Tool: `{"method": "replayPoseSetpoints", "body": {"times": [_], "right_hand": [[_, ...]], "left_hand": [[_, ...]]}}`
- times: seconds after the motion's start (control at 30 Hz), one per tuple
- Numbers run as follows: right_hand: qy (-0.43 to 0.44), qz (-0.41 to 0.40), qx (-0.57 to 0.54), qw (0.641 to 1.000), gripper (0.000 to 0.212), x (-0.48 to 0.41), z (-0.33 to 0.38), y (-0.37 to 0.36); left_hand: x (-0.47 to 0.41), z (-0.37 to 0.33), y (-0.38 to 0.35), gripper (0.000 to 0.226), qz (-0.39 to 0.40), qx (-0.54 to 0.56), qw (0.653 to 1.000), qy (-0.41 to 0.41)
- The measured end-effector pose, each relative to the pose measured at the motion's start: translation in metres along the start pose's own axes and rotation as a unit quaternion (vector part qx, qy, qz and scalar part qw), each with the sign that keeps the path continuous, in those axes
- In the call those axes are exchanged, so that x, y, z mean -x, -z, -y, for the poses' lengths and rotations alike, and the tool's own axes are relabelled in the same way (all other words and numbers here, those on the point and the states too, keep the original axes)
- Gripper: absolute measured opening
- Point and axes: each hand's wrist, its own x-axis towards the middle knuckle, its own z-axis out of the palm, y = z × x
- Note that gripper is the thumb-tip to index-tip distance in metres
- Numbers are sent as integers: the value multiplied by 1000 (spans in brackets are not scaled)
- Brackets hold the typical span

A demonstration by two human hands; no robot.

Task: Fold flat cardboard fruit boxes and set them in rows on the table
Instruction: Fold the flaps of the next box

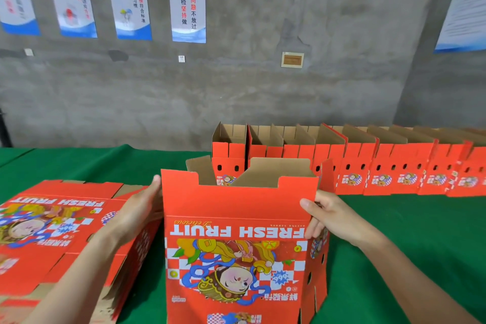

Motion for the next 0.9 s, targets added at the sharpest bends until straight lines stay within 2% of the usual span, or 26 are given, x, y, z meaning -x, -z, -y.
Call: {"method": "replayPoseSetpoints", "body": {"times": [0.13,0.3,0.37,0.47,0.57,0.7,0.77,0.8,0.87,0.9], "right_hand": [[-2,14,-9,1000,17,10,-7,1],[-14,38,-17,999,22,20,-15,8],[-10,45,-17,999,31,24,-17,11],[-5,16,-16,1000,35,32,-27,12],[-6,-43,-13,999,28,36,-39,11],[1,-124,-44,991,31,41,-41,8],[-11,-156,-63,986,40,41,-40,3],[-19,-180,-49,982,52,40,-40,0],[-27,-257,-17,966,70,38,-37,-8],[-27,-298,-12,954,67,37,-35,-10]], "left_hand": [[-6,-8,2,30,-3,-137,990,-38],[-1,-22,-7,44,58,-216,969,-109],[-3,-21,-8,37,105,-245,961,-79],[-1,-20,-14,28,169,-204,964,19],[1,-19,-25,29,165,-187,968,36],[2,-10,-41,27,125,-115,984,48],[3,0,-54,45,45,-71,996,28],[3,7,-63,51,-12,-28,999,20],[3,17,-82,43,-102,80,991,16],[2,21,-91,36,-130,125,983,15]]}}
